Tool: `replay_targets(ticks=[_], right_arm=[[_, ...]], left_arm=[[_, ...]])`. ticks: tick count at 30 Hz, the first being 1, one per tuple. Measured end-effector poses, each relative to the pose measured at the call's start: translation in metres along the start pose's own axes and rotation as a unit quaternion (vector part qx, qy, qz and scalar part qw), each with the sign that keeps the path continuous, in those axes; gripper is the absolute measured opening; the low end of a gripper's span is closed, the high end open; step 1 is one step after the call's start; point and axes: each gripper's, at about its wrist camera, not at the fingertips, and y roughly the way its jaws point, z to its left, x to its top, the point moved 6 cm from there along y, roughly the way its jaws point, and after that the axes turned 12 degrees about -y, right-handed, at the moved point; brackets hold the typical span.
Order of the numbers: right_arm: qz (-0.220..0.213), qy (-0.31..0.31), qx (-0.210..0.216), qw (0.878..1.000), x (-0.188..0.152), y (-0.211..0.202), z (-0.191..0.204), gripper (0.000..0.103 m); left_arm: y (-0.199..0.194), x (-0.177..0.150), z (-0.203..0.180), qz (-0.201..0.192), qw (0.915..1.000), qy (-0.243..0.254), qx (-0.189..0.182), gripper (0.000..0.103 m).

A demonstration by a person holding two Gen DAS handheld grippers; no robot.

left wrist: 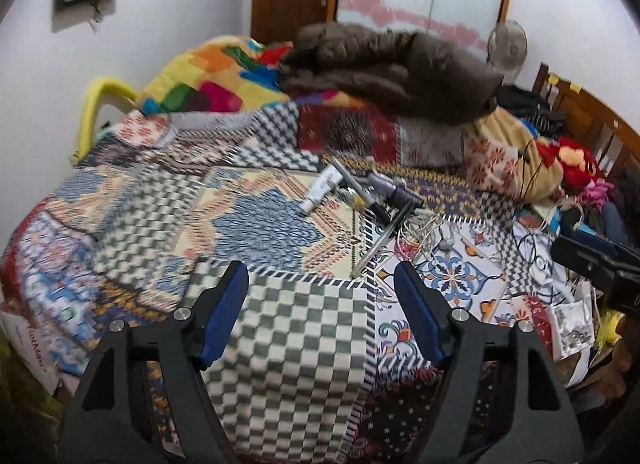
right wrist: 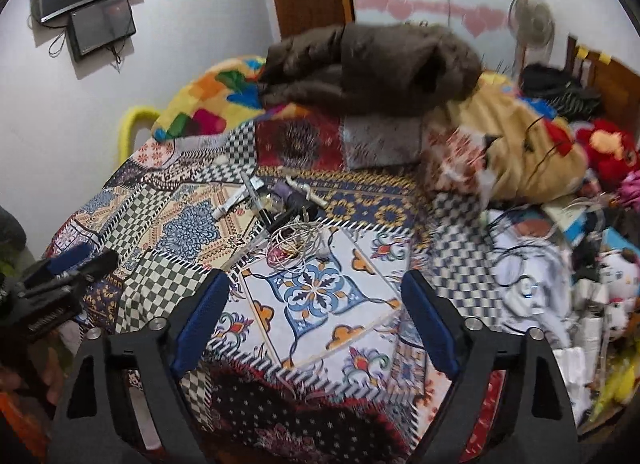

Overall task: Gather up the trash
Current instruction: 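Reach the left tool to the clear pen and close on it while the right tool grasps the white cable, then lift the clear pen and white cable and carry both toward the white bin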

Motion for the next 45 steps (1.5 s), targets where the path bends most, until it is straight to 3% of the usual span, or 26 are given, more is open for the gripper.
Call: replay_targets(ticks=[5,7,15,20,27,31,45], right_arm=[[0.036,0.035,0.065,0.997,0.011,0.046,-0.01,0.075],[0.044,0.049,0.082,0.995,0.015,0.06,-0.013,0.074],[0.066,0.055,0.082,0.993,0.027,0.113,-0.025,0.064],[0.085,0.056,0.104,0.989,0.028,0.137,-0.021,0.053],[0.097,0.057,0.123,0.986,0.023,0.149,-0.019,0.032],[0.097,0.051,0.126,0.986,0.022,0.148,-0.017,0.01],[0.063,0.023,0.106,0.992,0.035,0.101,-0.01,0.005]], left_arm=[[0.055,0.006,-0.015,0.035,0.999,0.005,-0.029,0.068],[0.078,0.006,-0.021,0.053,0.9978,0.014,-0.037,0.056],[0.134,-0.003,-0.044,0.099,0.9919,0.057,-0.055,0.035],[0.151,-0.007,-0.054,0.113,0.9884,0.078,-0.065,0.032],[0.162,-0.011,-0.066,0.114,0.9861,0.103,-0.064,0.021],[0.163,-0.012,-0.07,0.117,0.9851,0.103,-0.074,0.007],[0.108,0.012,-0.066,0.082,0.9909,0.052,-0.093,0.007]])
